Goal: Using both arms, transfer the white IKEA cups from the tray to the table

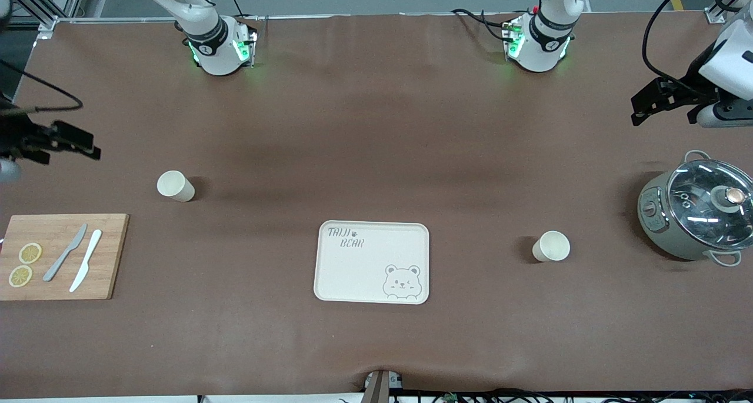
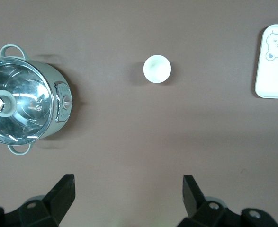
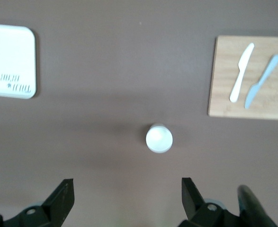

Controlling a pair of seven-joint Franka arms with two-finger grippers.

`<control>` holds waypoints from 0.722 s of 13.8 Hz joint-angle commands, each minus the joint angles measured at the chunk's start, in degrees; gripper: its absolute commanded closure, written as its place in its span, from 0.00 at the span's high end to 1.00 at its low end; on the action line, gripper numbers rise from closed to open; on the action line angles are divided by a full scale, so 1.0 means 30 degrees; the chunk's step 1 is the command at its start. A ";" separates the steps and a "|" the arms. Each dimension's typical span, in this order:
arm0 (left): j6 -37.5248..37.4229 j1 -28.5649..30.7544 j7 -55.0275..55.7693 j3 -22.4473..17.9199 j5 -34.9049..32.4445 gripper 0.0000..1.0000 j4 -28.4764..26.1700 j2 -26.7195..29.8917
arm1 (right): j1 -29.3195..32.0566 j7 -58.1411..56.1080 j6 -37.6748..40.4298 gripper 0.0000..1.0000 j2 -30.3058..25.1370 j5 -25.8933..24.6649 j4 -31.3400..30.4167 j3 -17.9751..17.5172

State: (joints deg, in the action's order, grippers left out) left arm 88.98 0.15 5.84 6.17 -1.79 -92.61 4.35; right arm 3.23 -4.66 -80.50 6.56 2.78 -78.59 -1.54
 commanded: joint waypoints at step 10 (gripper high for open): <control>0.0048 0.0125 -0.0305 0.0258 0.0068 1.00 0.0106 -0.0042 | -0.0373 0.0234 0.1024 1.00 -0.4296 -0.0986 -0.3393 -0.0130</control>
State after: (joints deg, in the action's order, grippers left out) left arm 88.98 0.07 5.84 6.72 -1.79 -92.71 4.27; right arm 2.76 -4.66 -75.62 -3.45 1.04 -85.12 -1.87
